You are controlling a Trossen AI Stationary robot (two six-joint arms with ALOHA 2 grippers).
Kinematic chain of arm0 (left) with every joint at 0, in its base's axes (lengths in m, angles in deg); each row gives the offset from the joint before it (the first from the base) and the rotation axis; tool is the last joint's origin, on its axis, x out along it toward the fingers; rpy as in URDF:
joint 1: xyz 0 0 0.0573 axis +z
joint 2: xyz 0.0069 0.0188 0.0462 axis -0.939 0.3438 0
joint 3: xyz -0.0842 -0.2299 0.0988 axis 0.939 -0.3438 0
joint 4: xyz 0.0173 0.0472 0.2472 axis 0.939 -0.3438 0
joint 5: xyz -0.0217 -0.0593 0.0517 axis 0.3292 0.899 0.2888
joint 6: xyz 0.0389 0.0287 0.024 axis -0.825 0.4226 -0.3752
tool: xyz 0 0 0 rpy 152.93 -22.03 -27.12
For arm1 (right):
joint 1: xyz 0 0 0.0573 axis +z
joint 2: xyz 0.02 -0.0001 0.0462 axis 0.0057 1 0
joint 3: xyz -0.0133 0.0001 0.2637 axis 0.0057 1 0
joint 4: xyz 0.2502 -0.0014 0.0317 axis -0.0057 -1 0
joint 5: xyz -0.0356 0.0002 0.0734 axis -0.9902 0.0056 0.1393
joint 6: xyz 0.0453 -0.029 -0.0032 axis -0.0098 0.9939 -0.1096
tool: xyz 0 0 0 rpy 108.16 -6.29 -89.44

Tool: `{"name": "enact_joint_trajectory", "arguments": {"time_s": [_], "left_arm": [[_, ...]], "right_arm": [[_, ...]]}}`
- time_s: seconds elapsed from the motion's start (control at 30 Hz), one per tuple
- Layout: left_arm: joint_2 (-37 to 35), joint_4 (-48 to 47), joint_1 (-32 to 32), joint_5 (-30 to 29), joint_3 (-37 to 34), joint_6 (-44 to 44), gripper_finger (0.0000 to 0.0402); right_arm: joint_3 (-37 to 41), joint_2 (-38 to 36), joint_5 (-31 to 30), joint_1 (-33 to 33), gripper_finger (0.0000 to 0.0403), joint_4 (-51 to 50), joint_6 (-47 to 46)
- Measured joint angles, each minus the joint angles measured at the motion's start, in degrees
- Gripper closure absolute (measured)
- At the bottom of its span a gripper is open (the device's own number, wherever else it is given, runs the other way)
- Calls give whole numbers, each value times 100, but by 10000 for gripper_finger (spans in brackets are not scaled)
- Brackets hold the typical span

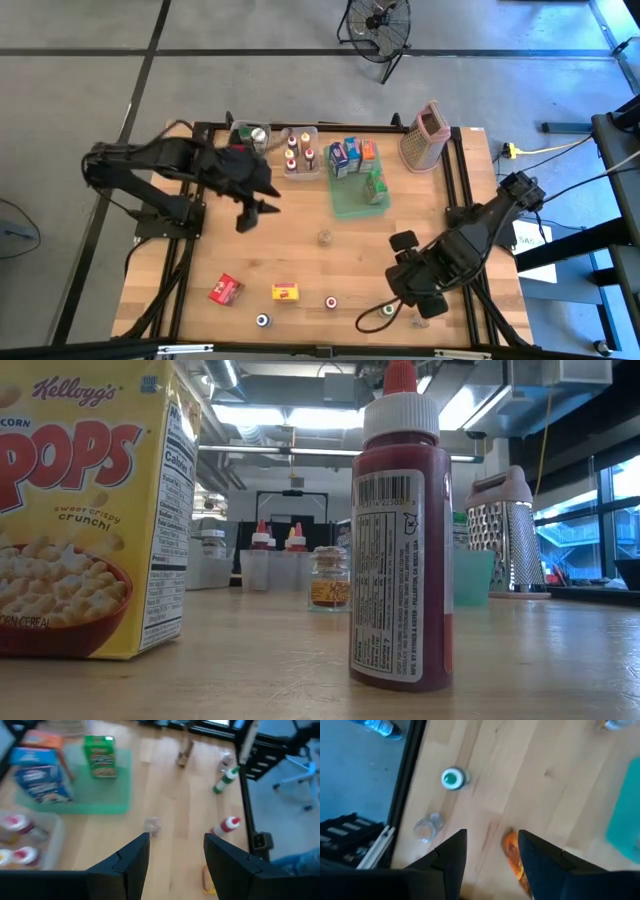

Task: Pick & Place Kitchen Items
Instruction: Put the green food coloring bottle into the transparent bin

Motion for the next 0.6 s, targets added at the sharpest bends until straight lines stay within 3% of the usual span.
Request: {"name": "enact_joint_trajectory", "arguments": {"time_s": [0.17, 0.4, 0.6], "left_arm": [[353, 467, -481, -177, 0, 26, 219], [713, 785, -1133, -1031, 0, 439, 219], [826, 909, -1628, -1104, 0, 724, 219]], "right_arm": [[0, 120, -134, 41, 224, 29, 311], [0, 266, -329, 41, 224, 79, 591], [0, 268, -331, 114, 224, 442, -302]]}}
